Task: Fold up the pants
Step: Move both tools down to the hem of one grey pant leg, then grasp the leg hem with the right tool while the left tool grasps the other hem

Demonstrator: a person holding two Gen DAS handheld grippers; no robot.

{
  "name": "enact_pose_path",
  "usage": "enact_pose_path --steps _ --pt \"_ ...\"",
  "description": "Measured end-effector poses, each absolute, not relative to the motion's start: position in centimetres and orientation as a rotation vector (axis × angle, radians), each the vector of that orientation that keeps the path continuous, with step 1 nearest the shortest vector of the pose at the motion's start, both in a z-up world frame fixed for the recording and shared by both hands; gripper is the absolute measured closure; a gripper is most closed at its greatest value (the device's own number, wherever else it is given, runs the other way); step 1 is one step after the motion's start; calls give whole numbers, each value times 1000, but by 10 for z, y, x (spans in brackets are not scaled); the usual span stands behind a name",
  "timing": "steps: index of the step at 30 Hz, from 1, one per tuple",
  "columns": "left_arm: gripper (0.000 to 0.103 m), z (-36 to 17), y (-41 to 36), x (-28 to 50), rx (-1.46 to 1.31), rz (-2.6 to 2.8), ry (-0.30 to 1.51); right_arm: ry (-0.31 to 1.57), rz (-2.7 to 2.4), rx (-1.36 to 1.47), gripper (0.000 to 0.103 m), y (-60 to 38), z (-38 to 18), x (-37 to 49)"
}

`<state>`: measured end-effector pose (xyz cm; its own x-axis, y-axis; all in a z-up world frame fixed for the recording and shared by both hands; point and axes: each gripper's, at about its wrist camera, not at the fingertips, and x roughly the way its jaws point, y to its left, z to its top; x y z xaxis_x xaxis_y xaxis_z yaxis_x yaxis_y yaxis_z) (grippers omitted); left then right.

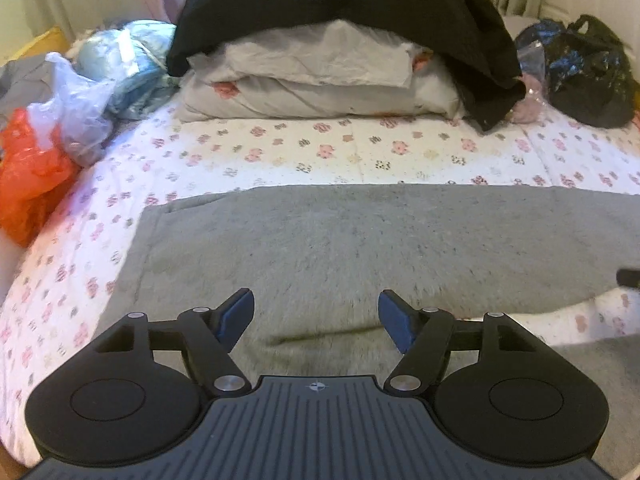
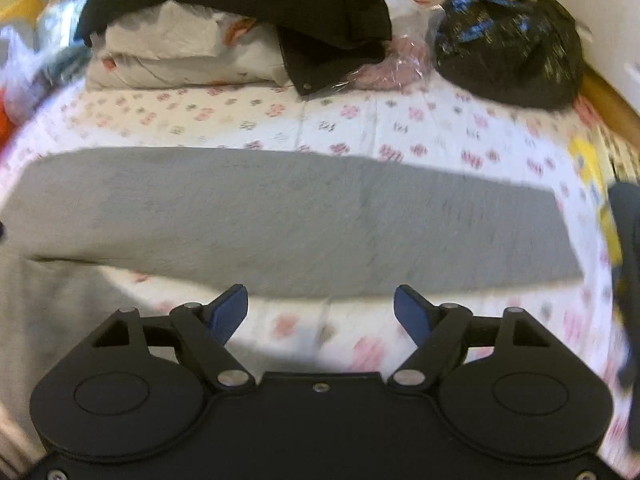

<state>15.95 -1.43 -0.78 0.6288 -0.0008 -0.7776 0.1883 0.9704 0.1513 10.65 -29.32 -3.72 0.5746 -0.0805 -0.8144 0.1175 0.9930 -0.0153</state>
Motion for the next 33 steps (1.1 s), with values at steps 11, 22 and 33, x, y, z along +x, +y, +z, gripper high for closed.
enact_pose_path --steps 11,22,33 --pt "35 -49 -19 232 183 -185 1017 915 90 -134 22 -357 -72 216" --pt "35 -68 -19 248 194 -237 1052 1025 239 -179 34 -407 -108 279" --pt "35 -50 -32 272 144 -287 1052 1064 380 -231 92 -403 -105 279"
